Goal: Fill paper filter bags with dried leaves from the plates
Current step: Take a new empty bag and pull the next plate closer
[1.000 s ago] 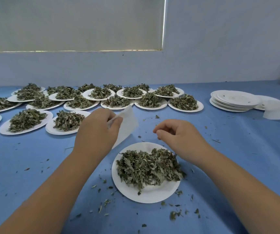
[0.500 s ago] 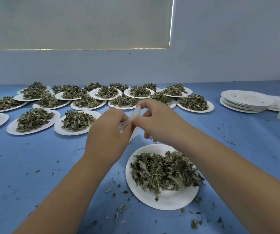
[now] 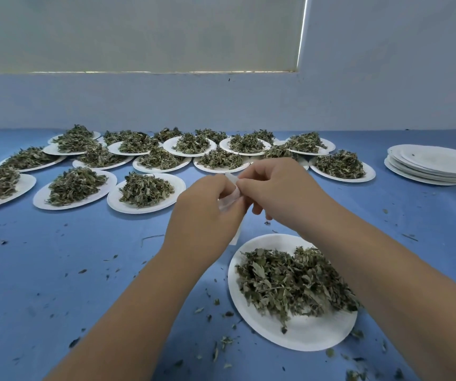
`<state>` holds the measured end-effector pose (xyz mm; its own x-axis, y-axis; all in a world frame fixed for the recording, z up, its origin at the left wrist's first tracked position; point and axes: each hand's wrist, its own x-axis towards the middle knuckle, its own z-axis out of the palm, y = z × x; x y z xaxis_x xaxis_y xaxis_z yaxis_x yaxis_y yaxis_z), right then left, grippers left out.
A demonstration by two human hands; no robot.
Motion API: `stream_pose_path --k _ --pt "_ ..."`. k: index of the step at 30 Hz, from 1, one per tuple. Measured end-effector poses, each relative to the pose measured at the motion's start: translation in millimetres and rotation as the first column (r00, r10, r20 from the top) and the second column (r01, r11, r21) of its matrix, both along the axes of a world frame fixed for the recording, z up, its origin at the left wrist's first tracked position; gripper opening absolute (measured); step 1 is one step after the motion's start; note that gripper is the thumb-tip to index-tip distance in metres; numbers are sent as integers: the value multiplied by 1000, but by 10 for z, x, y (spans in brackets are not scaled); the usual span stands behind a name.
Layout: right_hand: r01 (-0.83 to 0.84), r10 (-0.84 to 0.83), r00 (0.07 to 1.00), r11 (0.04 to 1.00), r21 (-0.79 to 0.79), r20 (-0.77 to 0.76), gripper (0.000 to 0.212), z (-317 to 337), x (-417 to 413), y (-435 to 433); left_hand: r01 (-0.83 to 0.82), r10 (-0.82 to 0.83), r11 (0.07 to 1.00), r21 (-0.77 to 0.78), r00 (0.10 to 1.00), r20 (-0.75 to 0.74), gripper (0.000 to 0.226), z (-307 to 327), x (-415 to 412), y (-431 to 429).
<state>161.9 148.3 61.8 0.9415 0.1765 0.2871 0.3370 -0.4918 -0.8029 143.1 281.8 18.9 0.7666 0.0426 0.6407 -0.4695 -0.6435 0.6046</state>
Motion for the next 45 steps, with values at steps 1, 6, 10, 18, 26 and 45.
stream_pose_path --k 1,6,10,18,26,45 --pt "4 -4 1000 1000 4 4 15 -1 1 -12 25 -25 1000 -9 1000 -17 25 5 -11 1" --pt "29 -29 1000 997 72 -2 16 -21 17 -90 40 -62 988 -152 988 -142 26 69 -48 -33" --pt "5 -7 1000 997 72 23 19 -2 14 -167 -22 -163 869 -494 930 -329 29 125 -18 -22" --pt "-76 75 997 995 70 23 17 35 1 -228 40 -158 965 -258 878 -453 13 188 -76 82" --pt "-166 162 985 984 -69 -50 20 -17 -63 -168 -60 27 994 -93 946 -323 17 131 -118 31" --pt "13 -23 999 975 -222 -45 33 -89 -127 -73 -227 252 968 109 899 -359 2 129 -85 111"
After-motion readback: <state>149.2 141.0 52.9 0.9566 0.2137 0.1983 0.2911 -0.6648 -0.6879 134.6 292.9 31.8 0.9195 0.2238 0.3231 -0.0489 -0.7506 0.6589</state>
